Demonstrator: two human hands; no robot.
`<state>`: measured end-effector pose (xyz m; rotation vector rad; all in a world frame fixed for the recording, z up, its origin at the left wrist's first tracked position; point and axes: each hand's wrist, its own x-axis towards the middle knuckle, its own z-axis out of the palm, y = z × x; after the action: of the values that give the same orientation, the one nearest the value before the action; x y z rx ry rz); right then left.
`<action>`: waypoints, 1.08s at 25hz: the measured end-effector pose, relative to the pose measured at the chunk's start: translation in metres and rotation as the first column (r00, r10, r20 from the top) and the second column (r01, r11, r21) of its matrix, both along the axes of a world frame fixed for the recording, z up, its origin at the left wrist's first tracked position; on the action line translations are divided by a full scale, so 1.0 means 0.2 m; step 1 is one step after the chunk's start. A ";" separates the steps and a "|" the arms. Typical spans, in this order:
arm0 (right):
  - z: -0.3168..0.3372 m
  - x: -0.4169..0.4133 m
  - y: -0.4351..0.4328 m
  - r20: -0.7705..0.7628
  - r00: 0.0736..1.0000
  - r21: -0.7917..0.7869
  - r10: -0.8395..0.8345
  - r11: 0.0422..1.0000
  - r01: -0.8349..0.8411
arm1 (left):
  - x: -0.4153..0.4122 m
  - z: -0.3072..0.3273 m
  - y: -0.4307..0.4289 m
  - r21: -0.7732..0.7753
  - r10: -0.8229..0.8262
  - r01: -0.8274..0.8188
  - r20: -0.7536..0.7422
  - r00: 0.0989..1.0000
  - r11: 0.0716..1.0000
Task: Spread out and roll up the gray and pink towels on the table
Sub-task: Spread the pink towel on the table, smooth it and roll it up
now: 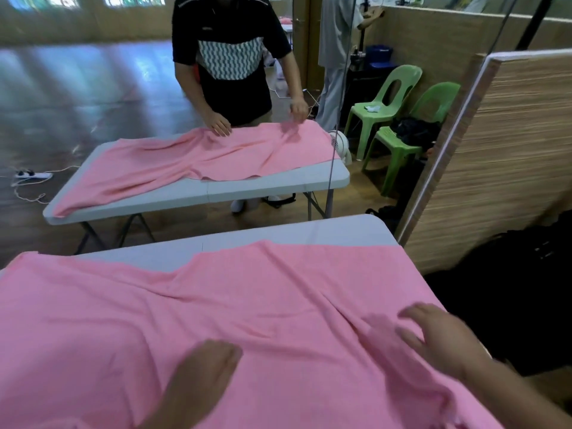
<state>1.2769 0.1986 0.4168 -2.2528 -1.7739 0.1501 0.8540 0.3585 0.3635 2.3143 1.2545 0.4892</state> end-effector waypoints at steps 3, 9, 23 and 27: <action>-0.13 0.13 0.43 0.001 0.999 -0.148 -0.042 0.988 0.041 | 0.13 0.05 0.35 0.111 0.131 -0.114 -0.158 0.979 0.987; -0.55 0.22 0.70 0.034 0.994 -0.186 -0.101 0.977 0.106 | 0.20 -0.25 0.71 0.115 0.277 -0.254 -0.493 0.825 0.960; -0.42 0.43 1.39 0.064 0.992 -0.174 -0.111 0.977 0.121 | 0.27 -0.28 1.28 0.132 0.366 -0.344 -0.436 0.822 0.930; -0.30 0.03 0.57 -0.098 0.995 0.061 0.024 0.998 -0.019 | 0.33 -0.17 0.59 0.196 0.104 -0.049 -0.281 0.954 0.979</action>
<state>1.2828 0.3121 0.3572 -2.1471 -1.7291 0.2059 0.9206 0.4771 0.3295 2.5752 1.4966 0.3106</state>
